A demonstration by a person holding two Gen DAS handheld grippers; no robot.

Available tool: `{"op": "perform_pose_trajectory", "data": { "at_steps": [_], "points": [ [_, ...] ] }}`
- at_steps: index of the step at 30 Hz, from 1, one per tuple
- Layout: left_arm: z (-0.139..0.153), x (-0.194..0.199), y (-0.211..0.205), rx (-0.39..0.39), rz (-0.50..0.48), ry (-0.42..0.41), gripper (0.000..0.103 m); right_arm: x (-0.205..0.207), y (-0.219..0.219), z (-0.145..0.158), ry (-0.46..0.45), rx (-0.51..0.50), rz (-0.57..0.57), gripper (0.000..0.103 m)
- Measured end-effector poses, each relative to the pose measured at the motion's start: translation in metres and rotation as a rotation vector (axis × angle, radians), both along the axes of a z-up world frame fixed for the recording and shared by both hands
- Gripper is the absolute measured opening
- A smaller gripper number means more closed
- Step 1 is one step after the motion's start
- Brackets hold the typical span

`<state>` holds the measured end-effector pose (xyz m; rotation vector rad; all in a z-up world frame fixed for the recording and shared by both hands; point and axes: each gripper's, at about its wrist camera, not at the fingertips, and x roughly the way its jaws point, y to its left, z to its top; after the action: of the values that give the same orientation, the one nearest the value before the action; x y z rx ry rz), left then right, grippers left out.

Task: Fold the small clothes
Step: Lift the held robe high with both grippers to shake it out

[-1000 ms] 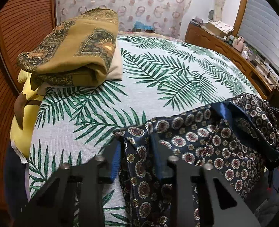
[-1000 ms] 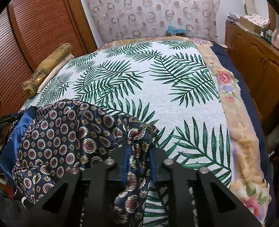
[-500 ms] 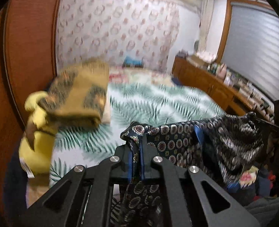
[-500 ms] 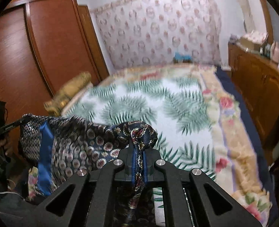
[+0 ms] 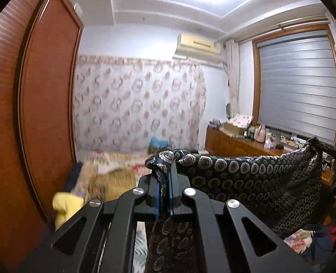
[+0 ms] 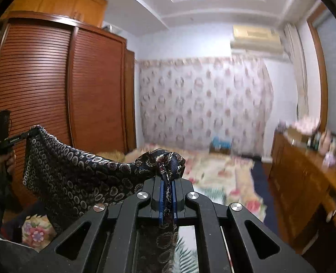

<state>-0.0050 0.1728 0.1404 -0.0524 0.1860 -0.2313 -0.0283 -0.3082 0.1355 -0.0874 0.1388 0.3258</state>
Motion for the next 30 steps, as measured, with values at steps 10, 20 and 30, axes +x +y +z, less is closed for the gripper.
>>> {"op": "perform_pose_trajectory", "data": {
  "at_steps": [10,20,30],
  "points": [
    [0.025,0.092,-0.008,0.049,0.046,0.021,0.006,0.06,0.006,0.056,-0.063,-0.06,-0.075,0.005],
    [-0.08,0.239,-0.021,0.146,0.084,0.273,0.006,0.262,0.054,-0.038,0.254,-0.174,-0.199,0.005],
    [-0.136,0.29,-0.033,0.189,0.103,0.41,0.011,0.377,0.071,-0.118,0.445,-0.169,-0.284,0.005]
  ]
}}
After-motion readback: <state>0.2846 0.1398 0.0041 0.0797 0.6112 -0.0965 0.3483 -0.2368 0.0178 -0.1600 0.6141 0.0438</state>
